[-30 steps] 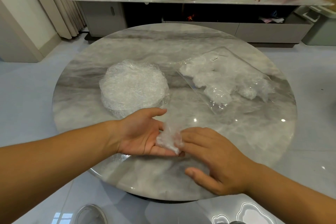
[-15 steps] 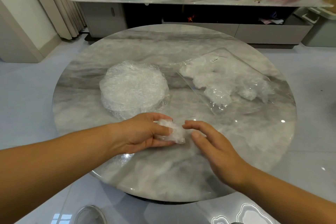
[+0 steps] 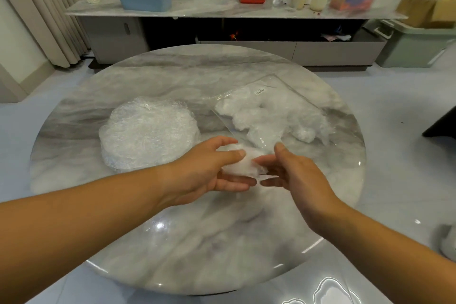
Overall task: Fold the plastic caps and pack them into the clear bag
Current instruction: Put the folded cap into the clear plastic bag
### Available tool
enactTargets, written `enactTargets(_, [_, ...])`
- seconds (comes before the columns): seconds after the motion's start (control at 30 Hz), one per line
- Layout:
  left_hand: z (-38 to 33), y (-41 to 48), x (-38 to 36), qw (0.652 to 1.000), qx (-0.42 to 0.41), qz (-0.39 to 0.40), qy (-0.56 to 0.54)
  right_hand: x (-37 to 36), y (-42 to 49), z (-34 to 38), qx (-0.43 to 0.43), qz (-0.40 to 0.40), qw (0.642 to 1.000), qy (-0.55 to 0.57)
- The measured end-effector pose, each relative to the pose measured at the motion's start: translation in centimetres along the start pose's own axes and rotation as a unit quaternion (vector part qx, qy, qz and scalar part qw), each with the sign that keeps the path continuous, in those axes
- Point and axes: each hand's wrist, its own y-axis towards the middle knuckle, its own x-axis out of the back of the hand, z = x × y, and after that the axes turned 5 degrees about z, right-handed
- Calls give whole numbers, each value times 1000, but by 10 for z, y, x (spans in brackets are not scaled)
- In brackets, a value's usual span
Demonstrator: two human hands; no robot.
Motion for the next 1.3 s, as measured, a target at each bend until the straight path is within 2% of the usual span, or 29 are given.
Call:
enactTargets(0.07, [-4,14,-9,997,-23,-5,68,22,11,10,20,-68,997,17])
enactTargets(0.1, [-5,20,-13,988,-51,-28,141,35,16,13,30,-102,994,15])
enactTargets(0.17, [-7,29,-23,941,-115,-61,313,66,26,15,37,-168,985,10])
enactTargets(0.23, [-4,39,-30,887,-149,-35,435,94,33,11,26,-220,975,9])
enactTargets(0.3, [2,51,-35,845,-157,6,511,115,36,3,0,-251,968,5])
enactTargets(0.43, [9,70,-49,786,-150,45,599,130,36,-12,-34,-266,962,-48])
enactTargets(0.7, [19,84,-51,679,-121,20,723,124,31,-20,-25,-218,963,-157])
enactTargets(0.87, [27,76,-52,684,-128,15,718,111,36,-12,-25,-177,967,-183])
enactTargets(0.97, [27,71,-51,705,-123,30,698,101,41,-7,-17,-157,975,-155])
enactTargets(1.17, [24,60,-40,740,-146,53,655,83,62,-3,-33,-82,996,20])
enactTargets(1.3, [23,57,-34,756,-171,68,628,73,73,10,-54,6,982,182])
